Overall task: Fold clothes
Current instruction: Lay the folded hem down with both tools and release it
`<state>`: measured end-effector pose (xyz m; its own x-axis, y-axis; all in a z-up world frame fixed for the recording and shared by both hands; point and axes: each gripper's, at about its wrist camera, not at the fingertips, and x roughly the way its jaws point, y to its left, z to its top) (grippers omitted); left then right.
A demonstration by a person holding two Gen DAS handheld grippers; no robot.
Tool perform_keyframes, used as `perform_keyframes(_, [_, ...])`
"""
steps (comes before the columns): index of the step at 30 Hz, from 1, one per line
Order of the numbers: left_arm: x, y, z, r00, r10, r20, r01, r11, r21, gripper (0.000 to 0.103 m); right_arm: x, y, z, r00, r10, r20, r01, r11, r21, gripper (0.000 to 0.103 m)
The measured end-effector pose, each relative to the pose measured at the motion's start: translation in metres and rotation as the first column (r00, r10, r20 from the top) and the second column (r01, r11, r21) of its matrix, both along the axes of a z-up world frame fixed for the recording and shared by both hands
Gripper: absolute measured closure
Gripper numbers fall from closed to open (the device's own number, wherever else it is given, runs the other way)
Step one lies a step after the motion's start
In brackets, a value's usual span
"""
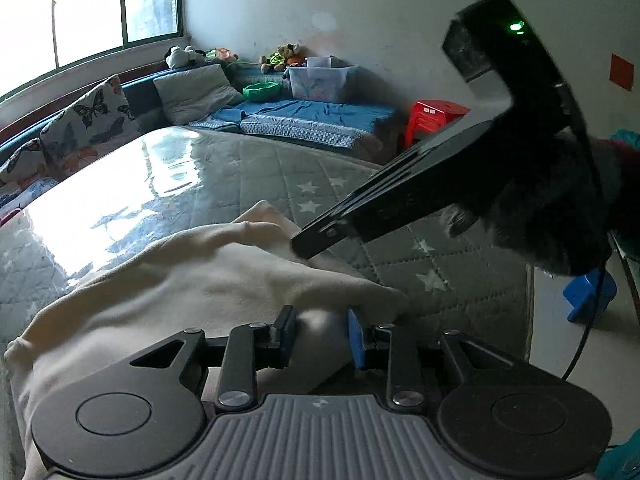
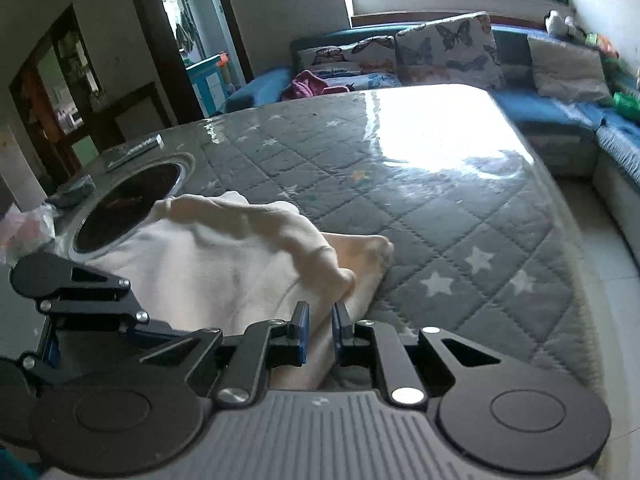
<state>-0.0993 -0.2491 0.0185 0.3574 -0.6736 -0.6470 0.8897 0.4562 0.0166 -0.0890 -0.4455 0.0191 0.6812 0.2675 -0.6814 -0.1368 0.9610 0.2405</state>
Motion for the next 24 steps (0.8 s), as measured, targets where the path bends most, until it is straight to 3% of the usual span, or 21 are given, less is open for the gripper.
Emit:
perform_keyframes(4, [0.002, -0.001, -0.002, 1.0, 0.0, -0.007, 0.0, 1.0, -0.003, 0.067, 0.006, -0.001, -0.009, 0.999, -0.034, 0.0, 0.034, 0.998, 0.046, 0.088])
perform_keyframes(8, [-0.001, -0.003, -0.002, 1.0, 0.001, -0.007, -0.001, 1.0, -0.003, 0.066, 0.008, -0.001, -0.015, 0.997, -0.07, 0.017, 0.068, 0.995, 0.077, 0.09])
perform_keyframes(11, [-0.001, -0.002, -0.001, 1.0, 0.001, -0.009, -0.001, 1.0, -0.005, 0.066, 0.006, 0.004, -0.012, 0.997, -0.068, 0.048, 0.066, 0.997, 0.041, 0.099])
perform_keyframes(21, [-0.003, 0.002, -0.003, 1.0, 0.003, -0.012, -0.003, 1.0, -0.019, 0.062, 0.007, 0.028, -0.011, 0.994, -0.016, 0.108, 0.036, 0.982, -0.187, 0.099])
perform_keyframes(24, [-0.002, 0.013, 0.002, 0.999, 0.02, -0.026, -0.021, 0.999, -0.037, 0.062, 0.004, 0.033, -0.005, 0.992, -0.006, 0.126, 0.034, 0.974, -0.224, 0.094])
